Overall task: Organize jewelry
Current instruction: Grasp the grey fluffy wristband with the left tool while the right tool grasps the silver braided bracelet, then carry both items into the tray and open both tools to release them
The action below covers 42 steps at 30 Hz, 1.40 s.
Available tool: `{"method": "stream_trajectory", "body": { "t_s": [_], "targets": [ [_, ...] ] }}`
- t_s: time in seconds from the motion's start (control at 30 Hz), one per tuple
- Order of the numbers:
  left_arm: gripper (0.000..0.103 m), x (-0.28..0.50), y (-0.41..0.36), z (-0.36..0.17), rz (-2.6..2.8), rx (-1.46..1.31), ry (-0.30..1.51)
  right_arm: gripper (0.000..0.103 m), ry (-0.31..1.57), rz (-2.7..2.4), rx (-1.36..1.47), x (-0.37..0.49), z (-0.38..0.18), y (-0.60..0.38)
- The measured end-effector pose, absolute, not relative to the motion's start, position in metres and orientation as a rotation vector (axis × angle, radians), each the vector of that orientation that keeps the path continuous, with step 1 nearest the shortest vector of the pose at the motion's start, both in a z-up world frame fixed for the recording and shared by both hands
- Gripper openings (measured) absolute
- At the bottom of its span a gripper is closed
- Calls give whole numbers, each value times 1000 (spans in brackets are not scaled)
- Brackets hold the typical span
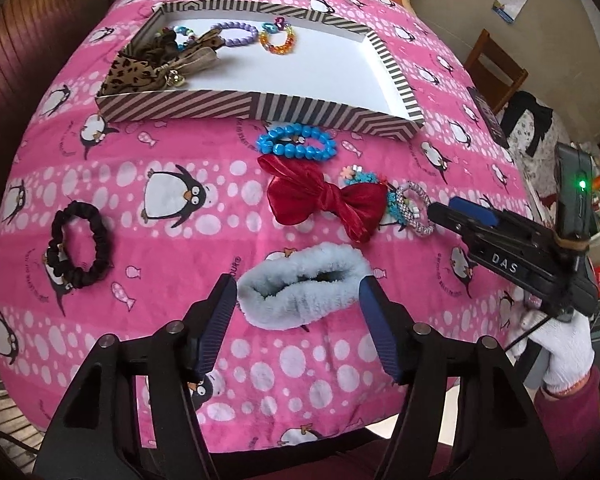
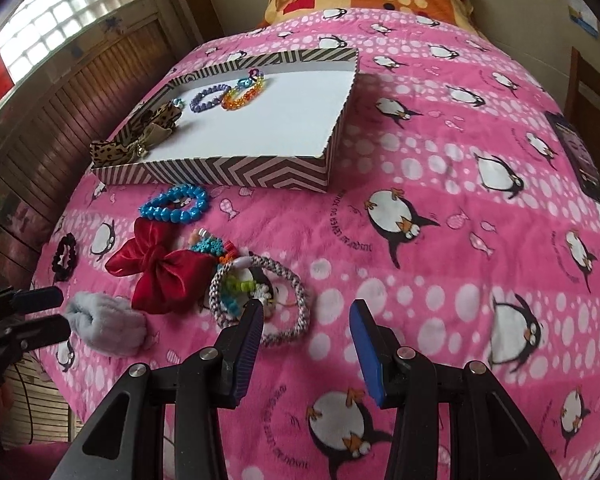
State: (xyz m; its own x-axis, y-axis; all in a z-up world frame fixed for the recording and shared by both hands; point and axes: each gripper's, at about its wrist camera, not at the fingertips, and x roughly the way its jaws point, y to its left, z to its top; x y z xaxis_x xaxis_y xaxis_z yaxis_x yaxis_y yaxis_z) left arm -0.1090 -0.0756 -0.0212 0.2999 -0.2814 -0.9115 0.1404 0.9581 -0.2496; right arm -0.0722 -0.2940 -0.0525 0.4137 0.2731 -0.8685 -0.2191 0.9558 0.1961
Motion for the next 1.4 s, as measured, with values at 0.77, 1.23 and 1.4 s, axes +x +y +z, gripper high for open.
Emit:
{"method": "stream_trajectory", "body": {
  "t_s": [0.77,1.23,1.4],
  "targets": [
    [37,-88,-75,-55,-322,-200,1321,10,1104,330,-27,-56,-69,-278],
    [18,-88,-78,10,-317,-114,1159,8,1002,329,107,-68,-17,-309],
    [18,-76,-80,32,-300,-89,1099,8,978,353,119,-62,-3,-302]
  ]
}}
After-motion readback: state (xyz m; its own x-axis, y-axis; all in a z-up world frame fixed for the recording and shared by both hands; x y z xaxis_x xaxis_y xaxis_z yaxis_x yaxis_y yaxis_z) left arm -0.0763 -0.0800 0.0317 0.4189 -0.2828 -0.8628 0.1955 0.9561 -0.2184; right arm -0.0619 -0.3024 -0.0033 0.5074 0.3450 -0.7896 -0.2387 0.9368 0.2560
